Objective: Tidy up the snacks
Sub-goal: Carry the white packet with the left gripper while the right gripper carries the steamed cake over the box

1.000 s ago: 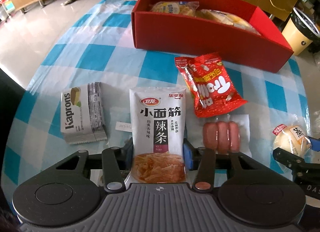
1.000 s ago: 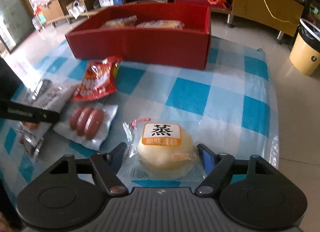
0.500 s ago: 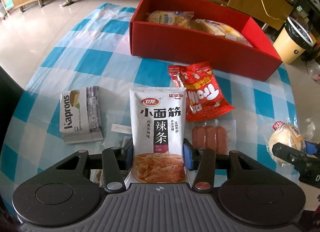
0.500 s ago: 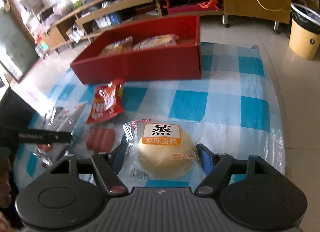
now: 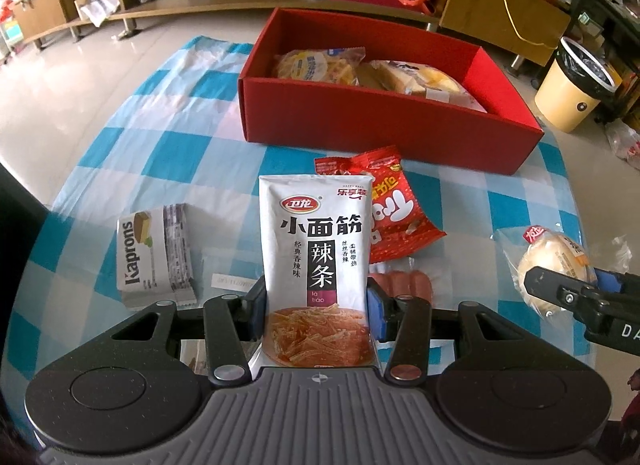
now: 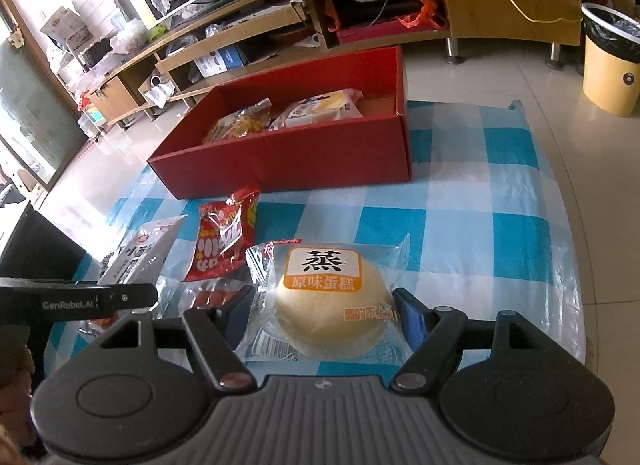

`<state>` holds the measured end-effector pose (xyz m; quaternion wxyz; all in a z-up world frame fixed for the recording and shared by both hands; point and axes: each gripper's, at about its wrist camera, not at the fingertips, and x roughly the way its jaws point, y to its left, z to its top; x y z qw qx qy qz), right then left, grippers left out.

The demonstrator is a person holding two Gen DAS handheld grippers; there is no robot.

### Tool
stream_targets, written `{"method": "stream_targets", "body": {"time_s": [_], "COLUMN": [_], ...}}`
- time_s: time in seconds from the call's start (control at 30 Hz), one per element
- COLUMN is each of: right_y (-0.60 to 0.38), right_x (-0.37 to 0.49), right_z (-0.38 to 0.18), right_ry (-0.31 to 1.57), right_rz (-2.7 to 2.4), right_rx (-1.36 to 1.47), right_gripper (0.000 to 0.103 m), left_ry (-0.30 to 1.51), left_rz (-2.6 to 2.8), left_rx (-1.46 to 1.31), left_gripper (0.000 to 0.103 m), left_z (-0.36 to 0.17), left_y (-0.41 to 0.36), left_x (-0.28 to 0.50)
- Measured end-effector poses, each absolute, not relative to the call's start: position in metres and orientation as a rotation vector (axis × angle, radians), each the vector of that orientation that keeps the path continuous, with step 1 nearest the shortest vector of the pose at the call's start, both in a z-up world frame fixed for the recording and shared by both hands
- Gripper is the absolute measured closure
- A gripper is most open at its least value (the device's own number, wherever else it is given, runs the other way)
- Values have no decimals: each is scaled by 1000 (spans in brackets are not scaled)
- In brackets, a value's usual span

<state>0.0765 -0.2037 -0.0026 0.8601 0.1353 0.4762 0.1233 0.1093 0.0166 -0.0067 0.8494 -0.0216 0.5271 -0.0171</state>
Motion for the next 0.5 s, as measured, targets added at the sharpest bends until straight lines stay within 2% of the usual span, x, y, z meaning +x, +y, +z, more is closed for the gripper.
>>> {"method": "stream_targets", "body": {"time_s": [0.5], "right_y": [-203], "right_x": [82], "right_z": [2], "right_ry": [962], "right_rz": [268], "right_rx": [308], "right_gripper": [31], "left_ry": [1030], "left_rz": [-46], "left_rx": [-8], "left_gripper": [49], "left_z": [11], "left_y": [7], "left_x": [108]}}
